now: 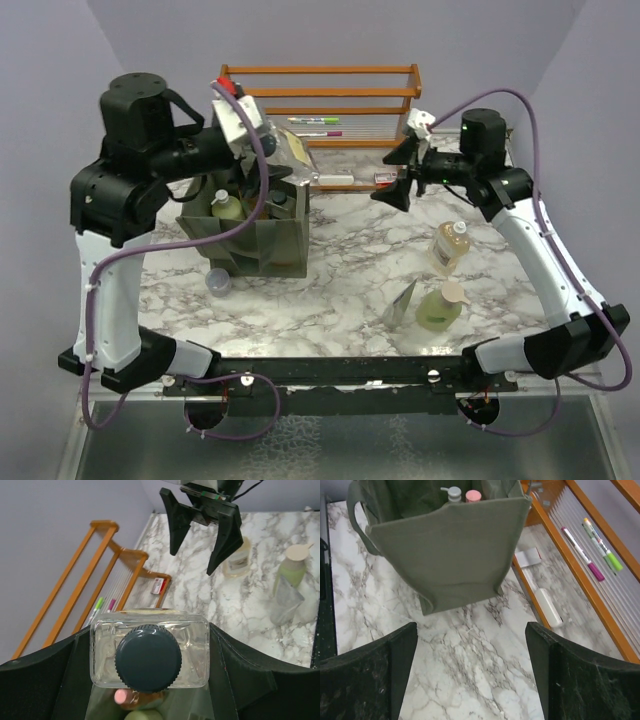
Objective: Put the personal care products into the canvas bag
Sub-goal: Place the care product in the canvas bag.
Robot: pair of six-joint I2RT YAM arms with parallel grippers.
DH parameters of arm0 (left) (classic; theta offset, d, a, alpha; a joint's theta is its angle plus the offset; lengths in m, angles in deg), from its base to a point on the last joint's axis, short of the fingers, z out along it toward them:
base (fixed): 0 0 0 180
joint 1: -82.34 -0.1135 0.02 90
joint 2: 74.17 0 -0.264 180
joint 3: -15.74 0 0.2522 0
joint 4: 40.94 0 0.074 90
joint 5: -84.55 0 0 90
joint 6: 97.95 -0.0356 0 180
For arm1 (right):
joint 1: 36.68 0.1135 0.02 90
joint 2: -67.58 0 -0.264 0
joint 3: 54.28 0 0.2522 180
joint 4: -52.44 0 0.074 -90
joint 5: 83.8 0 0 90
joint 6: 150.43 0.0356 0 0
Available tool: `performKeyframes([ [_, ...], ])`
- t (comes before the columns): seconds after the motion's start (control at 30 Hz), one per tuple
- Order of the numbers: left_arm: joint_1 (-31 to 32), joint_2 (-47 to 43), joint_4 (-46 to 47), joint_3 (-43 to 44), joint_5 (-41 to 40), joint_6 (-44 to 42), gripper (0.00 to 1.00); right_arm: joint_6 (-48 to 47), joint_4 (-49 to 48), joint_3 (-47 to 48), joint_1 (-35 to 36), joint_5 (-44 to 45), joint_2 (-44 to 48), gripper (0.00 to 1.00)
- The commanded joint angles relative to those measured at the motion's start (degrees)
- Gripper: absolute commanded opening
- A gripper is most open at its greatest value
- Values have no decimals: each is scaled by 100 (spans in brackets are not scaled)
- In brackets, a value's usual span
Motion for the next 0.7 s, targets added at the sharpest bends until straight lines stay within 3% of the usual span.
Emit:
performKeyframes([
  [0.0,-837,-543,774,-142,635,-81,0,593,-245,622,876,1057,-437,86],
  [0.33,-2056,-1184,1052,-1482,234,-170,0,1695,-568,1607,2072,2069,-1601,81],
  [0.67,-2256,-1310,1059,-2612,248,-630,0,2400,-395,2250,2578,2857,-2358,84],
])
